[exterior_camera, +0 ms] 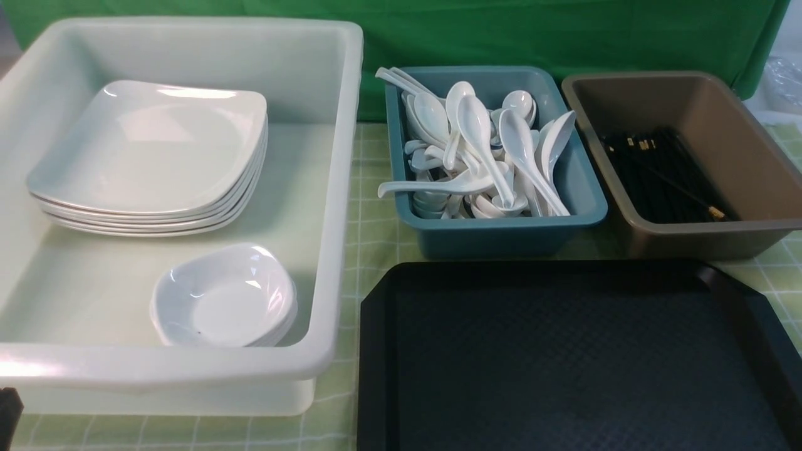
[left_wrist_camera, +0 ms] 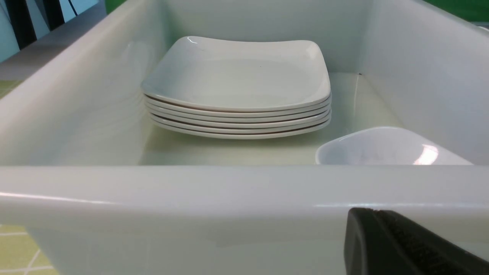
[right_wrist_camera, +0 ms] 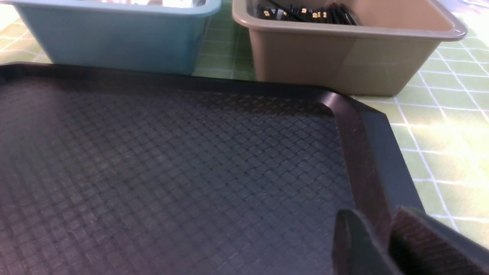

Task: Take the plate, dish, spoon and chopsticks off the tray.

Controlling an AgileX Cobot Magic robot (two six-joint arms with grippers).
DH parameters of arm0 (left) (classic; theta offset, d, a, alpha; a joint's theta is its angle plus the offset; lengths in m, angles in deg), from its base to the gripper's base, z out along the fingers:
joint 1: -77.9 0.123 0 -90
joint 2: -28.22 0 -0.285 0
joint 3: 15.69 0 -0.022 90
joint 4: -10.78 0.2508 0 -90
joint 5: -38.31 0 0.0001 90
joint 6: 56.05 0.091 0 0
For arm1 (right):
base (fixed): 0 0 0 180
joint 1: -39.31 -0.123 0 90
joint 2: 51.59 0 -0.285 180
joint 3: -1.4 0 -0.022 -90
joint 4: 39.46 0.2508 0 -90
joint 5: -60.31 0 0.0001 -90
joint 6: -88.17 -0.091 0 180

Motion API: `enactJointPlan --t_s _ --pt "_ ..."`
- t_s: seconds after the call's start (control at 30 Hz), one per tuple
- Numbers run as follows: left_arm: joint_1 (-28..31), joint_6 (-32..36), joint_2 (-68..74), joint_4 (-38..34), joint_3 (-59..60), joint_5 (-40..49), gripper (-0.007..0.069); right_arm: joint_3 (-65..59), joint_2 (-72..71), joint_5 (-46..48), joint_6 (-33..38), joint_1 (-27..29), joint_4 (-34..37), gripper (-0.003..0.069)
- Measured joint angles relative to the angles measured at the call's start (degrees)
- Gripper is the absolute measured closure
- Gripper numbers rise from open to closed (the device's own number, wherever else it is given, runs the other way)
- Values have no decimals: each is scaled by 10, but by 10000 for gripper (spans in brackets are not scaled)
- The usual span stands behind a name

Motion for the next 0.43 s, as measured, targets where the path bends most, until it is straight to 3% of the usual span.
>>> enactJointPlan --t_s 0.43 --pt "0 0 0 0 0 0 603 0 0 0 0 0 0 453"
